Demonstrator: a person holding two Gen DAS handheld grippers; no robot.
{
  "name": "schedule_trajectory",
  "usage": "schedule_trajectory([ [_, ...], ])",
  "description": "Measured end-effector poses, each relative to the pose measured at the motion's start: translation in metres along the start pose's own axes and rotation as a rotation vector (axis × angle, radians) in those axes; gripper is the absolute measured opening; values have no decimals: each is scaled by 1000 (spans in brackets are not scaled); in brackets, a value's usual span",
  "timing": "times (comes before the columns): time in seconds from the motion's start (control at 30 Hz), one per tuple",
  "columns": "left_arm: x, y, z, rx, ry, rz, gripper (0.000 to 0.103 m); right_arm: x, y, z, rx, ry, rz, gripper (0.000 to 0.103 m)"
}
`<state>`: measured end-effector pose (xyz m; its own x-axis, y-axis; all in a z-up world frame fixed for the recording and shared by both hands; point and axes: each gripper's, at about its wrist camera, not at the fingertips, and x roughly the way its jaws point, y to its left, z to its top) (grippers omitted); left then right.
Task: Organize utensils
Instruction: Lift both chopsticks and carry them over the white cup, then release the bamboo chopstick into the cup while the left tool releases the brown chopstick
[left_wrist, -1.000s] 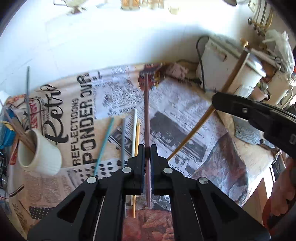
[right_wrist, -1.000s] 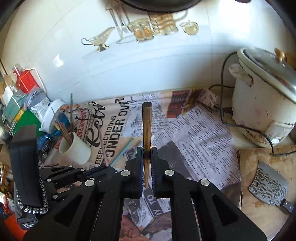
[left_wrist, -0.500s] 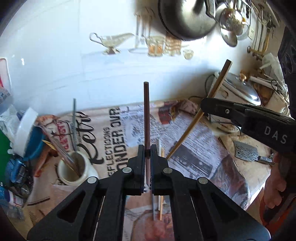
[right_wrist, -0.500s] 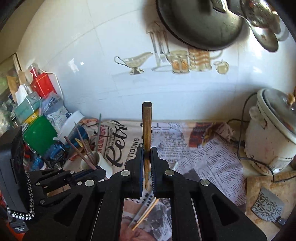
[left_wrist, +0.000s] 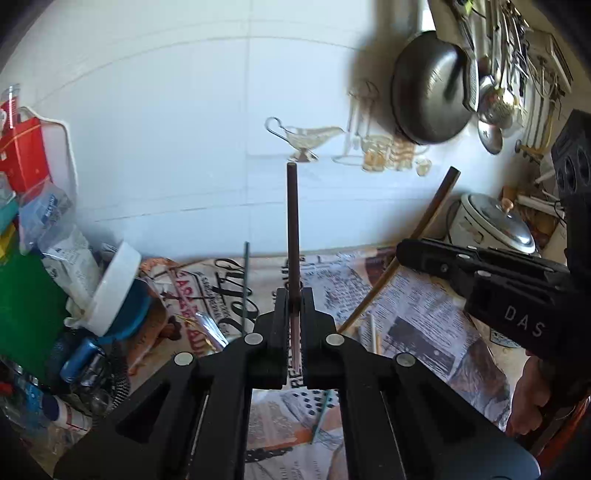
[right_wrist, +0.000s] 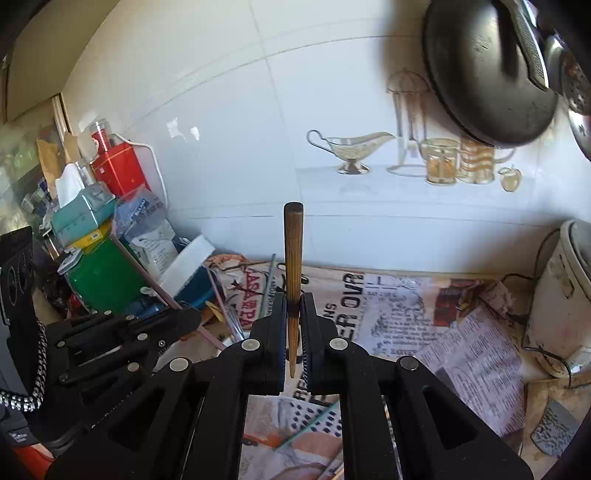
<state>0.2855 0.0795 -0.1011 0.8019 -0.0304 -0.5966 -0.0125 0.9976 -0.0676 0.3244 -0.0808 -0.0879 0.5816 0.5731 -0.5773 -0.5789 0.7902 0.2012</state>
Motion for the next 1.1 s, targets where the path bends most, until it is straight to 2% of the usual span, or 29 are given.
schedule_trajectory([
  [0.27,-12,48,8,-47,-32,39,3,16,35,15,-31,-18,42,7],
  [0.43,-5,67,5,-67,-17,54,3,34,51,16,-52,2,60,7],
  [0.87,69,93,-36,-97,172,54,3,102,52,-19,-47,195,36,7],
  [1.1,95,94,-40,-105,233,43,3,128,49,-30,-59,273,14,7],
])
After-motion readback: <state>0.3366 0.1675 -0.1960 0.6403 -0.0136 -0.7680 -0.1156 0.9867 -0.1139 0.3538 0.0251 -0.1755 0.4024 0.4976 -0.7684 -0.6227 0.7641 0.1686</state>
